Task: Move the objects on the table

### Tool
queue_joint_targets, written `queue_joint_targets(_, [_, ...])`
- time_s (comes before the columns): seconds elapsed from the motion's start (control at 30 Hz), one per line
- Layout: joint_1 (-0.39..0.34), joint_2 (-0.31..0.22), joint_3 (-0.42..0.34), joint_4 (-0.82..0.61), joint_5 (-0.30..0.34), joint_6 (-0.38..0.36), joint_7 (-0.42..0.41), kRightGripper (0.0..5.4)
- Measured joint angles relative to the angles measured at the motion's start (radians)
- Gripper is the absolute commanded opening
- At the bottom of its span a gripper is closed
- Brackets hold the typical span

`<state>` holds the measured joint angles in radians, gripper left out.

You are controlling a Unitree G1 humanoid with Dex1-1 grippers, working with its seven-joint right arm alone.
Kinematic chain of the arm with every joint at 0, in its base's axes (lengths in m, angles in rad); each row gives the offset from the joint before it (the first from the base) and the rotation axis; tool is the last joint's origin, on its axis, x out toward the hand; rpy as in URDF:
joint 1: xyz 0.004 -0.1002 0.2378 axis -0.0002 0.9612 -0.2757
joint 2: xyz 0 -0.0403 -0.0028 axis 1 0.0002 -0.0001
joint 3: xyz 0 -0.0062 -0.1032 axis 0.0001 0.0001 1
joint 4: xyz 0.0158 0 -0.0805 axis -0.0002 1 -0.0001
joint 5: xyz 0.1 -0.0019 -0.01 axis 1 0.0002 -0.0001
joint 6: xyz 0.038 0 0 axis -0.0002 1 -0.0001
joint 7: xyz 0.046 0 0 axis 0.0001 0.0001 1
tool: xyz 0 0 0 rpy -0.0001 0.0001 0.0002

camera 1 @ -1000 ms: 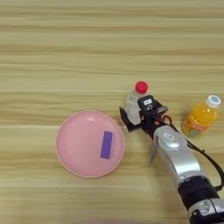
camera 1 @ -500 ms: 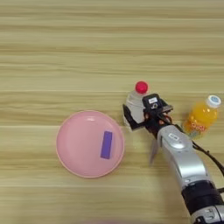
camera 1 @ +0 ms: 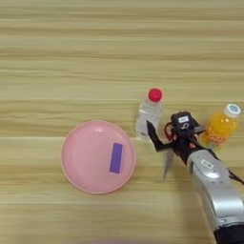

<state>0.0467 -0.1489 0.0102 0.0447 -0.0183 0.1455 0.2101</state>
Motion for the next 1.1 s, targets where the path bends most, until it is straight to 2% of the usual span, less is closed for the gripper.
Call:
queue_joint_targets(0.27, [0.032,-0.002,-0.001,-0.017,0.0,0.019,-0.001,5.37])
queue_joint_targets(0.6, [0.116,-0.01,-0.001,-0.052,-0.004,0.019,-0.003,5.37])
queue_joint_targets(0.7, [0.152,-0.014,0.0,-0.055,-0.018,0.018,-0.005,5.37])
queue_joint_targets(1.1, [0.212,-0.016,0.024,-0.083,-0.077,0.017,-0.026,5.37])
